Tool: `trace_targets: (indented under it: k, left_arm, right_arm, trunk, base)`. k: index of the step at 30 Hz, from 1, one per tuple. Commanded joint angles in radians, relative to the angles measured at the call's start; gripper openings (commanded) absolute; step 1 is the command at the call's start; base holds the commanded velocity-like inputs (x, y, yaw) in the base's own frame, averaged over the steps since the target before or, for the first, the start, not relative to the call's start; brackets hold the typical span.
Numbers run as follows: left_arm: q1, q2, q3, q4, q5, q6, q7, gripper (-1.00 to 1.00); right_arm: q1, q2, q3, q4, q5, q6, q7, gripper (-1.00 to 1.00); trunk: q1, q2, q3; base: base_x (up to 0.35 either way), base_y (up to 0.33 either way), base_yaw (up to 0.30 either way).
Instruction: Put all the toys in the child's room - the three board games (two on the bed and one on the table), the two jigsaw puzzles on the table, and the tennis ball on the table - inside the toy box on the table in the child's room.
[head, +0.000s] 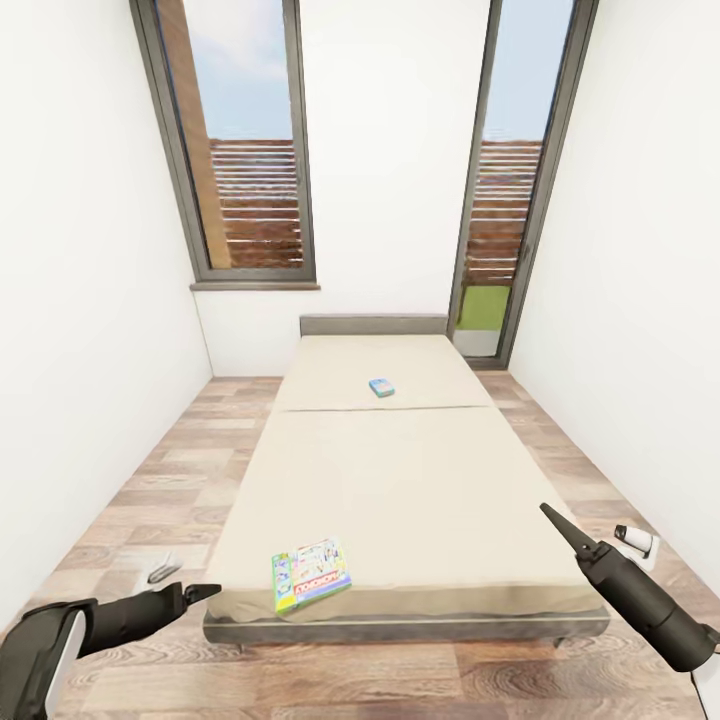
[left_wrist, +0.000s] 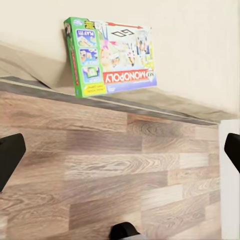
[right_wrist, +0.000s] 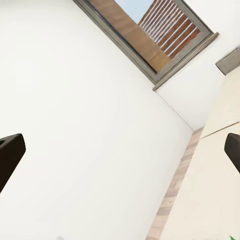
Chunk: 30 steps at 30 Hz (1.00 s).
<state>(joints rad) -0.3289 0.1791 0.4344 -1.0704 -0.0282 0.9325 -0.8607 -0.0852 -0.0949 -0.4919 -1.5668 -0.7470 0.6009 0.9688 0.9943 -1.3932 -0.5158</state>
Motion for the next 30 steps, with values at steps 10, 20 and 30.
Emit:
trace_targets:
  k: [10,20,30]
  left_arm:
    - [-0.129,0.004,0.011,0.147,0.020,0.048,-0.014,1.00]
    - [-0.151,0.012,0.026,0.269,0.077,0.037,-0.045,1.00]
    - [-0.153,0.027,0.027,0.304,0.105,0.037,-0.066,1.00]
  right_arm:
    - [-0.001,0.001,-0.001,0.001,-0.010,0.010,0.000,1.00]
    - [-0.001,-0.001,-0.025,0.001,-0.013,0.012,0.000,1.00]
    - [-0.001,-0.001,-0.031,0.001,-0.013,0.013,0.000,1.00]
  trunk:
    - [0.038,-0.071,-0.032]
    - [0.077,-0.141,-0.064]
    - [0.115,-0.211,-0.095]
  base:
    - [0.000,0.000,0.000]
    - [0.000,0.000,0.000]
    - [0.000,0.000,0.000]
